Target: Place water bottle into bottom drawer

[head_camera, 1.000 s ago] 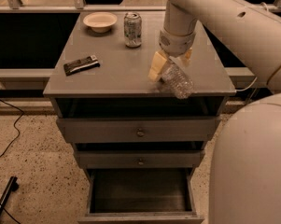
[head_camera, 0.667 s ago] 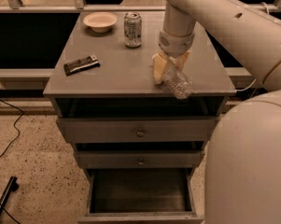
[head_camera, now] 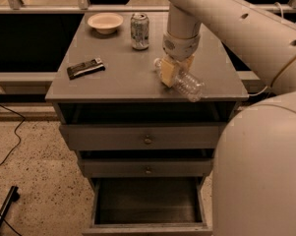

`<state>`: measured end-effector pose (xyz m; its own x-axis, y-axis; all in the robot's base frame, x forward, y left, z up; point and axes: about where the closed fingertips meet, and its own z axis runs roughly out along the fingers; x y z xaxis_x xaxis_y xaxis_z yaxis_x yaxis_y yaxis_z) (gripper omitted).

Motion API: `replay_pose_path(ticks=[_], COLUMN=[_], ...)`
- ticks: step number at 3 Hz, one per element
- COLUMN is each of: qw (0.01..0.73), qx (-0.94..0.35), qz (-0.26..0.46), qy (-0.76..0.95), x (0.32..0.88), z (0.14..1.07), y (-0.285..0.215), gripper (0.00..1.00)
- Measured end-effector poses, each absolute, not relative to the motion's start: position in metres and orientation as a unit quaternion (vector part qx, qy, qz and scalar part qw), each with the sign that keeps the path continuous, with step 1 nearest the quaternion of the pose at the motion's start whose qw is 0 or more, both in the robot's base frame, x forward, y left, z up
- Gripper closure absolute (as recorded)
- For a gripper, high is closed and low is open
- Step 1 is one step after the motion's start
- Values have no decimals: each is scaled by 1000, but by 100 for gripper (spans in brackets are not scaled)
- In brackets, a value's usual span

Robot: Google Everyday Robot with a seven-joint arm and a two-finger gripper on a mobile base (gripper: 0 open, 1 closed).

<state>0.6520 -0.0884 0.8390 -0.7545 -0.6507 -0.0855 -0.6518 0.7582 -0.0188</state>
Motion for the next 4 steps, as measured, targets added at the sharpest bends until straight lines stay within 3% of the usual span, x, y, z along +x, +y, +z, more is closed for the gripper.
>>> replay_pose_path(ticks=[1, 2, 4], qw=[33, 72, 101], qx=[-402, -464, -607], qz=[46, 102, 89], qy=[914, 877, 783], x=[638, 602, 516], z=[843, 870, 890], y=[-87, -106, -114], gripper=[100, 100, 100])
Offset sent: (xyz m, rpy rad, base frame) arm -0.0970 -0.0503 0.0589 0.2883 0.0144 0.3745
